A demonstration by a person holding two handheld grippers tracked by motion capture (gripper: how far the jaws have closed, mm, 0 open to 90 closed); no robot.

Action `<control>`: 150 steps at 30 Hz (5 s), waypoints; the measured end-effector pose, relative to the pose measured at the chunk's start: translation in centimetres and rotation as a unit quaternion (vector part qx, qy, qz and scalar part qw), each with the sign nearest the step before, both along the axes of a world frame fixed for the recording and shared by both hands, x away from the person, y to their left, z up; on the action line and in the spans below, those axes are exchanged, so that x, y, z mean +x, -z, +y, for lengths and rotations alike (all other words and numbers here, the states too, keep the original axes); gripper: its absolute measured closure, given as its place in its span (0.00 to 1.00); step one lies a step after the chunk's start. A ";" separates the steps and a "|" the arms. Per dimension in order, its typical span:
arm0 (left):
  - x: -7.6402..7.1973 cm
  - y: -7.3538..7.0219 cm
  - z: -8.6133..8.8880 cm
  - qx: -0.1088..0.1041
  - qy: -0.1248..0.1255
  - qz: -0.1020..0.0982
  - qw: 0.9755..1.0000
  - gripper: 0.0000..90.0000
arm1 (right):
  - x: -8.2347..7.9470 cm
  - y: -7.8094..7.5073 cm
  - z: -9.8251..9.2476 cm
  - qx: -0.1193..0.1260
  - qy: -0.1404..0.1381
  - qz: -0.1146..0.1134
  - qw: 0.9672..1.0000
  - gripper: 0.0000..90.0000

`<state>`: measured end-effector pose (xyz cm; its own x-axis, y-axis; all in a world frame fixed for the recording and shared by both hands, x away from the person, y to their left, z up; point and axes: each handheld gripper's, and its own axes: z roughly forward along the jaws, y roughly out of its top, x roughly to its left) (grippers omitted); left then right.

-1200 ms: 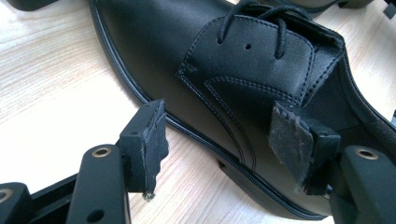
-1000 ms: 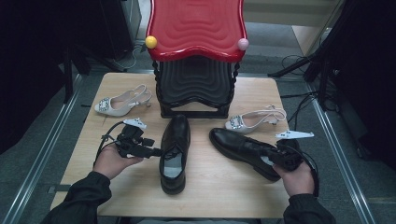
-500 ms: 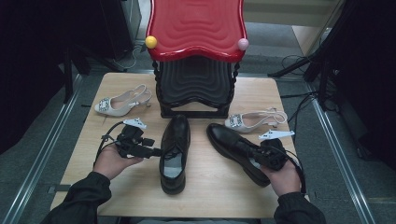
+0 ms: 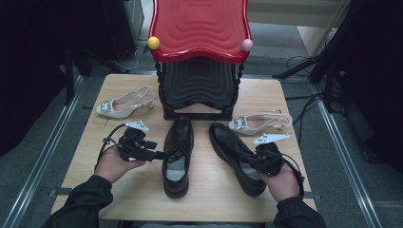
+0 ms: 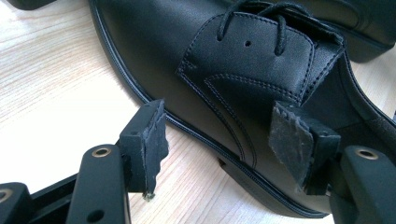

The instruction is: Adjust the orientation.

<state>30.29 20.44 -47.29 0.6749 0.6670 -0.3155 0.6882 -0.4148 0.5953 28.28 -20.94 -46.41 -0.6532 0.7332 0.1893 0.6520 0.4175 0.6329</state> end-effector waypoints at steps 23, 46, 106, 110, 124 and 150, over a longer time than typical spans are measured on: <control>0.0 0.0 -0.1 0.001 0.000 -0.002 1.000 0.42 | -0.5 0.1 2.9 0.049 -0.020 0.014 0.998 1.00; -0.2 -0.4 -0.1 -0.008 0.004 -0.004 1.000 0.43 | -0.2 0.7 6.0 0.086 -0.021 0.016 0.996 1.00; -1.3 -0.1 -4.7 0.021 -0.005 0.037 0.999 0.81 | -1.0 1.1 5.4 -0.004 0.042 -0.001 0.999 0.82; -1.4 -0.1 -5.1 0.016 -0.007 0.042 0.999 0.79 | -0.9 1.2 5.7 0.001 0.033 -0.004 0.999 0.81; -1.9 -1.7 -3.1 -0.030 0.016 0.012 0.999 0.73 | -1.4 -0.4 3.2 0.070 -0.005 0.000 0.998 0.81; -0.4 2.2 -5.2 0.043 0.038 0.070 0.996 1.00 | 1.4 2.8 3.0 0.027 0.038 0.046 0.998 1.00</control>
<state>29.87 15.28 -49.51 0.6775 0.6443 -0.3548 0.7270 -0.5134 0.4559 29.69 -17.97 -49.19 -0.5739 0.7672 0.2864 0.7368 0.3310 0.5896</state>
